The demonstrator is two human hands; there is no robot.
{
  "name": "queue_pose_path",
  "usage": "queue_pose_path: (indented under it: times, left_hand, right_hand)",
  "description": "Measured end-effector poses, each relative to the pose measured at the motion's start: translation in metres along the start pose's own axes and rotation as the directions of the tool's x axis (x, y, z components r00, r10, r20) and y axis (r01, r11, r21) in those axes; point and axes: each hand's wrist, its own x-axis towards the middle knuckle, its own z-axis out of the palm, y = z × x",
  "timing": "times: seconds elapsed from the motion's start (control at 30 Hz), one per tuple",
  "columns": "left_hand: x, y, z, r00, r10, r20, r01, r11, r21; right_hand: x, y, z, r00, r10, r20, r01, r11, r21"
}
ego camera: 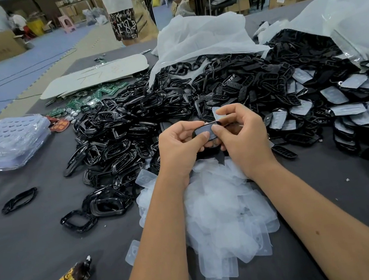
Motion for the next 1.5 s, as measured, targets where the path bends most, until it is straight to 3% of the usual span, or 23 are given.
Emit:
queue_pose_path:
  times: [0.3,0.6,0.87,0.97,1.07,1.17,1.23,1.33,1.5]
  left_hand:
    - [0.000,0.001,-0.002,1.000,-0.008,-0.014,0.007,0.999,-0.051]
    - [-0.001,0.002,0.000,1.000,-0.010,-0.002,0.010,0.999,-0.044]
    - [0.006,0.006,-0.007,0.984,-0.163,-0.077,0.135,0.950,-0.280]
    - [0.009,0.007,-0.008,0.976,-0.204,-0.074,0.163,0.914,-0.372]
    - [0.009,0.008,-0.008,0.981,-0.190,-0.036,0.160,0.903,-0.398]
    - [0.007,0.009,-0.005,0.982,-0.183,0.042,0.184,0.897,-0.403]
    - [0.006,0.008,-0.003,0.985,-0.166,0.040,0.169,0.912,-0.373]
    - [0.005,0.003,-0.002,0.996,-0.087,-0.020,0.079,0.959,-0.271]
    - [0.004,0.004,-0.001,0.997,-0.067,-0.034,0.059,0.978,-0.202]
  right_hand:
    - [-0.001,-0.003,0.000,0.998,0.020,0.062,-0.021,1.000,0.012]
    - [-0.008,-0.016,-0.001,0.994,-0.106,0.024,0.108,0.988,-0.109]
    - [-0.012,-0.022,0.005,0.939,-0.296,0.174,0.329,0.921,-0.208]
    - [-0.011,-0.021,0.007,0.921,-0.295,0.253,0.356,0.901,-0.248]
    - [-0.010,-0.018,0.007,0.928,-0.319,0.192,0.363,0.891,-0.271]
    - [-0.008,-0.015,0.004,0.949,-0.305,0.076,0.314,0.917,-0.247]
    - [-0.005,-0.013,0.001,0.981,-0.187,0.044,0.192,0.969,-0.155]
    - [0.000,-0.012,-0.001,0.992,-0.005,0.130,-0.001,0.999,0.050]
    - [-0.001,-0.014,-0.008,0.965,0.080,0.248,-0.141,0.960,0.243]
